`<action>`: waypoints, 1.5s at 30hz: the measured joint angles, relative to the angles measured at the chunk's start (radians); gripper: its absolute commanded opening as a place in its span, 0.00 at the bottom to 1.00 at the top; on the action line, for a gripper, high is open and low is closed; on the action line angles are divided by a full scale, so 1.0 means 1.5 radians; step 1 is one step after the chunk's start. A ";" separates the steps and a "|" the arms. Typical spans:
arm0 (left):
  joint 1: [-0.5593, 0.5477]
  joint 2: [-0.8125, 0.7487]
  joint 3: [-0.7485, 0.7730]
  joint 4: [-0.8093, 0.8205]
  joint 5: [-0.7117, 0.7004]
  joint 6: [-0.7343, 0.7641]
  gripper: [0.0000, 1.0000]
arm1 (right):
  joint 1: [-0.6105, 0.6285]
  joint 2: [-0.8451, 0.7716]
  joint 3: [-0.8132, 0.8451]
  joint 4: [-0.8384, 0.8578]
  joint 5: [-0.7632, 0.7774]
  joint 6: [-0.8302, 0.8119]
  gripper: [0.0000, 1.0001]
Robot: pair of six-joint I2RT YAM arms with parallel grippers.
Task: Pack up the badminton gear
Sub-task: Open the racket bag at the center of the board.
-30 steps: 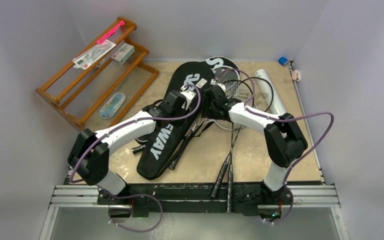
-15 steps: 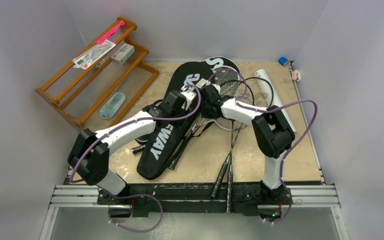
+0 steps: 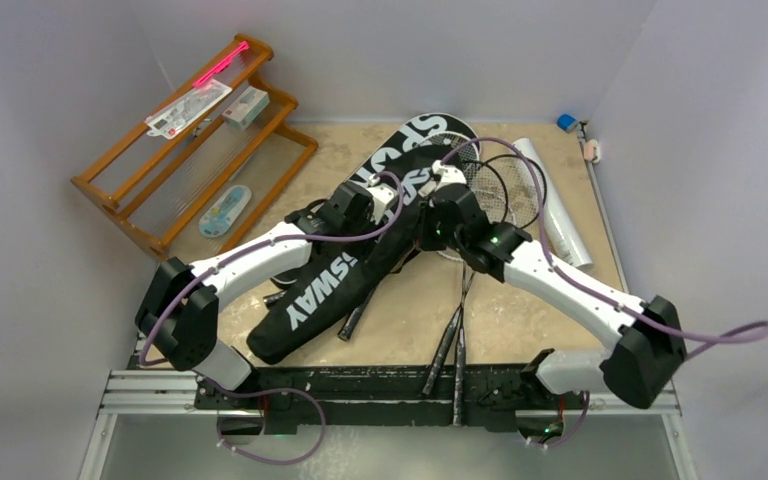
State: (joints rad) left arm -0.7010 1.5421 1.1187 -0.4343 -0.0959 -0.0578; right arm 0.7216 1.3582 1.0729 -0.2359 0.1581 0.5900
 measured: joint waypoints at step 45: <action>-0.076 0.113 0.001 0.005 0.043 0.022 0.54 | -0.024 -0.034 -0.445 0.423 -0.019 0.238 0.38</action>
State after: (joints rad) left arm -0.8150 1.7111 1.1202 -0.4271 -0.0307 -0.0254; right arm 0.6861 1.3067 0.4057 0.3985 0.1299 0.9466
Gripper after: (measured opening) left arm 0.544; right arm 0.386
